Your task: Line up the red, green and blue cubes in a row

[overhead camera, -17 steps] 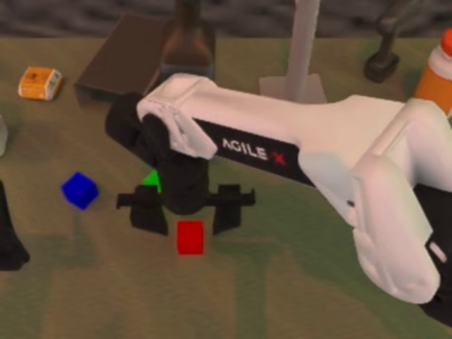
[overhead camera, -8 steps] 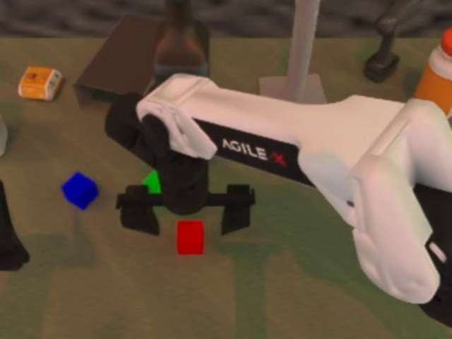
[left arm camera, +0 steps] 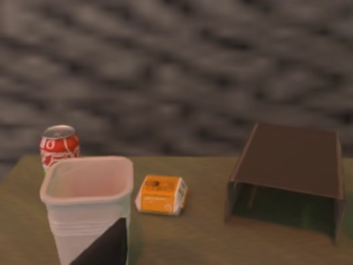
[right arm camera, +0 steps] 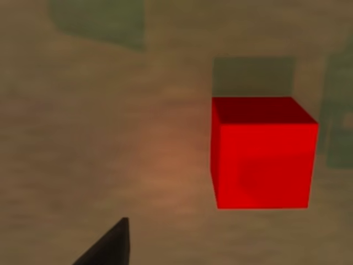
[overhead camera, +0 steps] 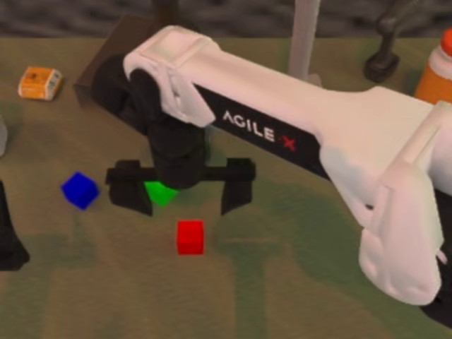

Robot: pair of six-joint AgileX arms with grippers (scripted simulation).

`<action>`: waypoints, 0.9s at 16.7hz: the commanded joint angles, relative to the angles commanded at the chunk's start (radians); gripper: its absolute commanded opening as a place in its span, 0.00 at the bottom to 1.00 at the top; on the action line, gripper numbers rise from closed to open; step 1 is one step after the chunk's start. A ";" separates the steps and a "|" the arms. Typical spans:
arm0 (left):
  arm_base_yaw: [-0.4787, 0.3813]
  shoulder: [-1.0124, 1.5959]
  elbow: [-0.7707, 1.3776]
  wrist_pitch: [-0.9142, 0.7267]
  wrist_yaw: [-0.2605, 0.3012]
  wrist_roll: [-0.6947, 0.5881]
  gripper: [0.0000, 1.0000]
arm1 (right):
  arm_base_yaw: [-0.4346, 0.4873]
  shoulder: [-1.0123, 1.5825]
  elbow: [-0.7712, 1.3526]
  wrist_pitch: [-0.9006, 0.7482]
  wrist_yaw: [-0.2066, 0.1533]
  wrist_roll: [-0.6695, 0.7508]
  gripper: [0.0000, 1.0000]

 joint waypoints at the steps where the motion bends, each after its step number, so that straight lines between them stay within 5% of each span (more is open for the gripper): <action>1: 0.000 0.000 0.000 0.000 0.000 0.000 1.00 | 0.001 -0.003 0.019 -0.019 0.000 -0.001 1.00; 8: -0.006 0.023 0.023 -0.015 0.001 0.003 1.00 | -0.015 -0.032 0.000 -0.010 0.010 -0.018 1.00; 15: -0.078 0.369 0.343 -0.211 0.001 0.044 1.00 | -0.166 -0.456 -0.358 0.205 0.098 -0.198 1.00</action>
